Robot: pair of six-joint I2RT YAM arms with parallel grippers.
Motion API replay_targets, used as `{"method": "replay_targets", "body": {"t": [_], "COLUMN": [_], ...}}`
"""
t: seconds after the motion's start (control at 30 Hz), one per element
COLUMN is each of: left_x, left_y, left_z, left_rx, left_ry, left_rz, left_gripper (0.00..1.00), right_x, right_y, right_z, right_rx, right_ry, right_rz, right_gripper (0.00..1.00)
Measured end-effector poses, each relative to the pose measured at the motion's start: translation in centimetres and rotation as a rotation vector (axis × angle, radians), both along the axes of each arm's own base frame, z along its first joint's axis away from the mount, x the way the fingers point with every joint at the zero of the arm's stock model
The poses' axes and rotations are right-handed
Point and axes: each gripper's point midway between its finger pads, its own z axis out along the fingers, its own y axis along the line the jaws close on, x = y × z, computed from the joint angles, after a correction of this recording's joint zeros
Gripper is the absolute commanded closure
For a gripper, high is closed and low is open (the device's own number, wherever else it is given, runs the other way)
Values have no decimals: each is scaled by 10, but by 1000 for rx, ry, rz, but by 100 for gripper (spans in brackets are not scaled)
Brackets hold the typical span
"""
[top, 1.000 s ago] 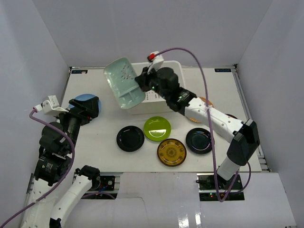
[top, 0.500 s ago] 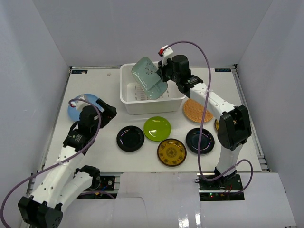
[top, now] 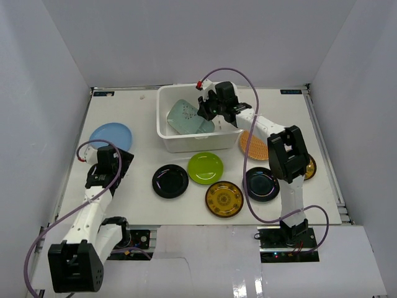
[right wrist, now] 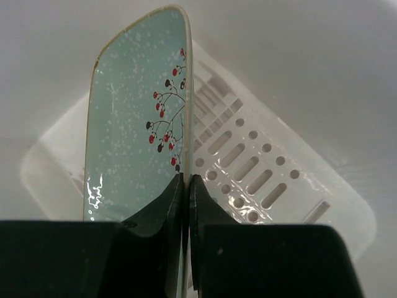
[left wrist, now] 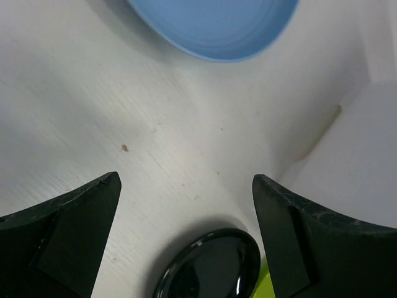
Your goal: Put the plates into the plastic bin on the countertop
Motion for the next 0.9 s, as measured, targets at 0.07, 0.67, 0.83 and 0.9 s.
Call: {"method": "replay_targets", "body": {"t": [0.07, 0.67, 0.83, 0.9], "left_x": [1, 52, 69, 74], "left_y": [8, 87, 93, 95], "left_z": [-13, -62, -66, -68], "left_rx": [-16, -99, -95, -95], "left_ry": [42, 30, 39, 43], "left_rz": [37, 292, 294, 299], "left_gripper": [2, 4, 23, 42], "right_x": [2, -24, -103, -124], "right_y": [1, -2, -34, -50], "right_z": [-26, 59, 103, 100], "right_rx": [-22, 181, 305, 330], "right_ry": [44, 74, 47, 52], "right_rz": [-3, -102, -114, -154], "right_gripper": [89, 14, 25, 29]}}
